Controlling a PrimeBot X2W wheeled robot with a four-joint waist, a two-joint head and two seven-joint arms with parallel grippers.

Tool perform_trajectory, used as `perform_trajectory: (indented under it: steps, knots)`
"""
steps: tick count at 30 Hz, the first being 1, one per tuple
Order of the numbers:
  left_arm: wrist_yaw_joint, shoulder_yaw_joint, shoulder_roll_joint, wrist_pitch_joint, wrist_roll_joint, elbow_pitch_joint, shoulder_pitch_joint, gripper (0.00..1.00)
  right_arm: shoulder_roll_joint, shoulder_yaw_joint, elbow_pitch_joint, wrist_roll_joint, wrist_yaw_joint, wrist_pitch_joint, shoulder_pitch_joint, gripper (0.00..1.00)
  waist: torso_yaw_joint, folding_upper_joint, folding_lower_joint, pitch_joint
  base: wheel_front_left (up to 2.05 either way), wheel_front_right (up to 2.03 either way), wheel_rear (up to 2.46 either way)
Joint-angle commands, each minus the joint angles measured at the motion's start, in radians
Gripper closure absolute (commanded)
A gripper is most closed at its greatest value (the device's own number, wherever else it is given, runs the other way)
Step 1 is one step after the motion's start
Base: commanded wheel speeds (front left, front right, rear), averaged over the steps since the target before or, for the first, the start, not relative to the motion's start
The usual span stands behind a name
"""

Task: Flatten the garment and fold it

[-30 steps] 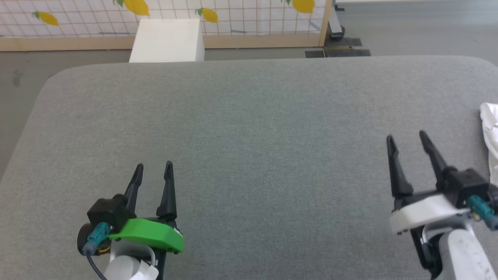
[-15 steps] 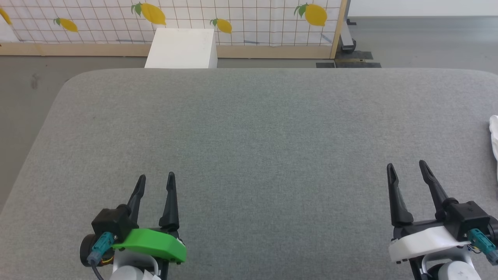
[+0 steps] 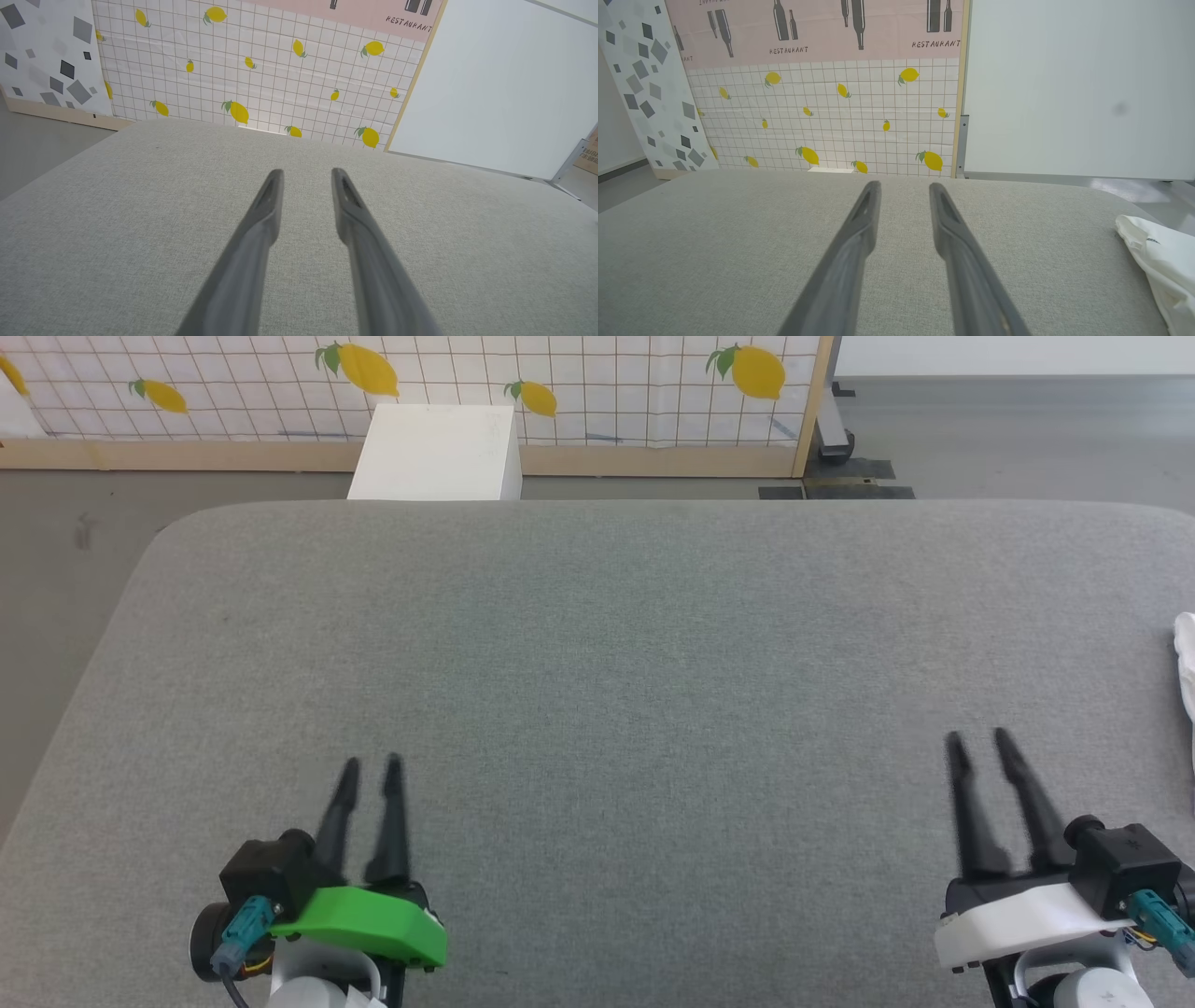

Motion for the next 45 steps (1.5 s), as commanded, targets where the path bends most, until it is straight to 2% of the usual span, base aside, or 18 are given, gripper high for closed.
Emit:
perform_trajectory:
  steps: [1,45]
  knots:
    - [0.0,0.0,0.0,0.001,0.0,0.0,0.0,1.0,0.0,0.0,0.0,0.0,0.0,0.0,0.0,1.0,0.0,0.0,0.0001,0.0,0.0,0.0,0.0]
    - [0.011,0.016,-0.001,0.068,0.071,-0.042,0.013,1.0,0.001,0.017,-0.021,-0.019,0.0,0.067,0.0,1.0,0.002,0.0,0.0001,-0.004,0.0,0.0,0.0]
